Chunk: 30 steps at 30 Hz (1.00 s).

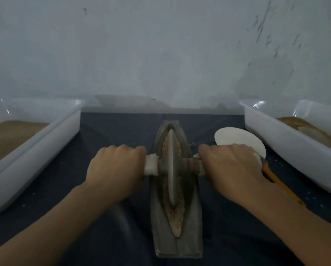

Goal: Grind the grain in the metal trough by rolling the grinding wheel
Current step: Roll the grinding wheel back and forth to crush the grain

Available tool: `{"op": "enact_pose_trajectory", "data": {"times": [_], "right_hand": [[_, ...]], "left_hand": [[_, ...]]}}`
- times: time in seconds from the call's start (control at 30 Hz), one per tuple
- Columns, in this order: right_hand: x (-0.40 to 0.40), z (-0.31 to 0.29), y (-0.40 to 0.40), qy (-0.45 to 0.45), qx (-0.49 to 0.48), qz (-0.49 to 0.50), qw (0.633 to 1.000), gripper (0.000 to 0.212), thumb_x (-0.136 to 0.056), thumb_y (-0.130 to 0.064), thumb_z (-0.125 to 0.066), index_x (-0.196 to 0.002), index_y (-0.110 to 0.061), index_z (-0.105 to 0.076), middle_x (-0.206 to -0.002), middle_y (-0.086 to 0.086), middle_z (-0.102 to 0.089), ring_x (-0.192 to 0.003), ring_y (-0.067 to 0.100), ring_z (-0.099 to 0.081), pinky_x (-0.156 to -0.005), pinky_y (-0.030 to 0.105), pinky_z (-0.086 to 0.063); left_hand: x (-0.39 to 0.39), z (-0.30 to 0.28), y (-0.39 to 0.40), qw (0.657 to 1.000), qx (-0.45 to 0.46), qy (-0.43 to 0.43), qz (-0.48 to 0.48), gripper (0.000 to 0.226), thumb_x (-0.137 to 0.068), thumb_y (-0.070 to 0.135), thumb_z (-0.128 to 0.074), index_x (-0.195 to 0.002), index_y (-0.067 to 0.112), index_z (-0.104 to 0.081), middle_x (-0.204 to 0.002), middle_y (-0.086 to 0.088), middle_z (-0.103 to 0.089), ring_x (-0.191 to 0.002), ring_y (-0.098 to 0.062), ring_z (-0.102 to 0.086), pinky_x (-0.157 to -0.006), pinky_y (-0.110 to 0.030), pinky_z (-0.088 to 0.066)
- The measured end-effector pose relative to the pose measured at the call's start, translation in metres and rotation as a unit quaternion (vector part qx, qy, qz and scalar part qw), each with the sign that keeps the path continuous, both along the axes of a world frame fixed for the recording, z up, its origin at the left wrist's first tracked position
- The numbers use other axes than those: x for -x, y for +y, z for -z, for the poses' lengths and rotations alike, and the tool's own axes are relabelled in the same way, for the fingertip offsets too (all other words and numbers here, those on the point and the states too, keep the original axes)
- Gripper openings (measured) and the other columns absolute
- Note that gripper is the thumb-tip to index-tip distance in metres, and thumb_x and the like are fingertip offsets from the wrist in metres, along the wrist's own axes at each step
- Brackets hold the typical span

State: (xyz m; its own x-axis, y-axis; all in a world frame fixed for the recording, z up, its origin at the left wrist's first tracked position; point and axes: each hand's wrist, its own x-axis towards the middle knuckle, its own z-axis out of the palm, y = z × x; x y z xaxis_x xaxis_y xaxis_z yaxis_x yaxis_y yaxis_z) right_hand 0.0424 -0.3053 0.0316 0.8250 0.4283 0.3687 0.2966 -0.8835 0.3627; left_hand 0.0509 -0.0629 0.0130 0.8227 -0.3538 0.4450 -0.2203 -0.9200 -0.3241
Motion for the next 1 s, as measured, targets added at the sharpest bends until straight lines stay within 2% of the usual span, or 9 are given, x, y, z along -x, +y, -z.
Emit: {"op": "enact_pose_trajectory", "data": {"times": [0.1, 0.23, 0.33, 0.43, 0.5, 0.6, 0.7, 0.87, 1.0], "right_hand": [[-0.040, -0.001, 0.008, -0.017, 0.003, 0.022, 1.000, 0.021, -0.081, -0.017, -0.059, -0.081, -0.021, -0.039, -0.080, 0.000, -0.064, -0.070, 0.027, -0.062, -0.054, 0.032, -0.029], [-0.068, -0.003, 0.014, -0.035, 0.002, 0.047, 0.998, 0.015, -0.082, -0.019, -0.059, -0.095, -0.018, -0.050, -0.089, 0.004, -0.067, -0.080, 0.031, -0.064, -0.057, 0.033, -0.030], [-0.053, -0.002, 0.005, -0.018, 0.003, 0.008, 1.000, 0.016, -0.082, -0.023, -0.060, -0.087, -0.020, -0.046, -0.081, 0.003, -0.064, -0.068, 0.029, -0.060, -0.054, 0.033, -0.034], [-0.014, 0.004, -0.007, -0.037, 0.024, -0.042, 0.998, 0.038, -0.068, -0.027, -0.076, -0.071, -0.024, -0.038, -0.057, -0.003, -0.050, -0.044, 0.019, -0.035, -0.043, 0.026, -0.017], [0.008, 0.002, -0.011, -0.042, 0.014, -0.060, 0.997, 0.047, -0.051, -0.024, -0.084, -0.064, -0.023, -0.038, -0.045, -0.006, -0.038, -0.038, 0.016, -0.026, -0.043, 0.020, -0.009], [0.007, 0.002, -0.009, -0.023, 0.022, -0.021, 0.999, 0.042, -0.061, -0.027, -0.079, -0.068, -0.023, -0.038, -0.050, -0.004, -0.044, -0.041, 0.021, -0.038, -0.046, 0.024, -0.010], [-0.025, 0.003, 0.000, -0.027, 0.013, 0.010, 0.999, 0.027, -0.081, -0.027, -0.061, -0.077, -0.022, -0.035, -0.071, -0.001, -0.058, -0.062, 0.026, -0.055, -0.051, 0.030, -0.021], [-0.072, -0.004, 0.012, -0.022, -0.004, 0.032, 0.999, 0.013, -0.084, -0.021, -0.057, -0.087, -0.020, -0.045, -0.087, 0.005, -0.065, -0.077, 0.032, -0.061, -0.057, 0.033, -0.030], [-0.050, -0.001, 0.002, -0.005, -0.001, 0.004, 1.000, 0.027, -0.083, -0.027, -0.061, -0.079, -0.022, -0.035, -0.073, 0.000, -0.059, -0.060, 0.025, -0.053, -0.052, 0.033, -0.034]], "left_hand": [[-0.032, 0.003, -0.007, 0.998, 0.047, -0.004, -0.028, 0.027, -0.080, 0.035, -0.057, -0.072, 0.027, -0.032, -0.058, 0.009, -0.034, -0.051, -0.019, -0.037, -0.051, -0.029, -0.030], [-0.055, -0.002, -0.012, 0.996, 0.078, 0.018, -0.032, 0.020, -0.082, 0.031, -0.055, -0.074, 0.024, -0.039, -0.065, 0.004, -0.044, -0.058, -0.024, -0.042, -0.056, -0.032, -0.033], [-0.038, -0.008, -0.011, 0.998, 0.052, 0.034, -0.017, 0.021, -0.082, 0.034, -0.056, -0.075, 0.026, -0.039, -0.065, 0.006, -0.039, -0.062, -0.025, -0.049, -0.057, -0.032, -0.033], [-0.005, -0.005, -0.001, 0.999, 0.021, 0.023, 0.016, 0.034, -0.075, 0.038, -0.063, -0.069, 0.029, -0.030, -0.057, 0.011, -0.028, -0.047, -0.013, -0.030, -0.049, -0.027, -0.025], [0.015, -0.007, 0.003, 0.999, -0.018, -0.017, 0.038, 0.056, -0.059, 0.039, -0.073, -0.064, 0.030, -0.018, -0.051, 0.012, -0.017, -0.041, -0.006, -0.013, -0.044, -0.022, -0.009], [0.016, -0.011, 0.000, 0.999, -0.029, -0.022, 0.015, 0.055, -0.059, 0.039, -0.073, -0.064, 0.030, -0.019, -0.051, 0.011, -0.014, -0.041, -0.007, -0.009, -0.045, -0.022, -0.004], [-0.013, -0.002, -0.007, 1.000, 0.012, -0.016, -0.015, 0.029, -0.077, 0.033, -0.060, -0.070, 0.026, -0.033, -0.054, 0.009, -0.026, -0.043, -0.012, -0.019, -0.044, -0.027, -0.012], [-0.055, -0.005, -0.013, 0.997, 0.061, 0.028, -0.040, 0.018, -0.082, 0.029, -0.056, -0.075, 0.023, -0.041, -0.060, 0.005, -0.035, -0.050, -0.018, -0.034, -0.053, -0.031, -0.029], [-0.035, -0.012, -0.011, 0.998, 0.036, 0.051, -0.024, 0.021, -0.081, 0.032, -0.059, -0.074, 0.026, -0.040, -0.061, 0.007, -0.034, -0.051, -0.015, -0.035, -0.053, -0.030, -0.029]]}}
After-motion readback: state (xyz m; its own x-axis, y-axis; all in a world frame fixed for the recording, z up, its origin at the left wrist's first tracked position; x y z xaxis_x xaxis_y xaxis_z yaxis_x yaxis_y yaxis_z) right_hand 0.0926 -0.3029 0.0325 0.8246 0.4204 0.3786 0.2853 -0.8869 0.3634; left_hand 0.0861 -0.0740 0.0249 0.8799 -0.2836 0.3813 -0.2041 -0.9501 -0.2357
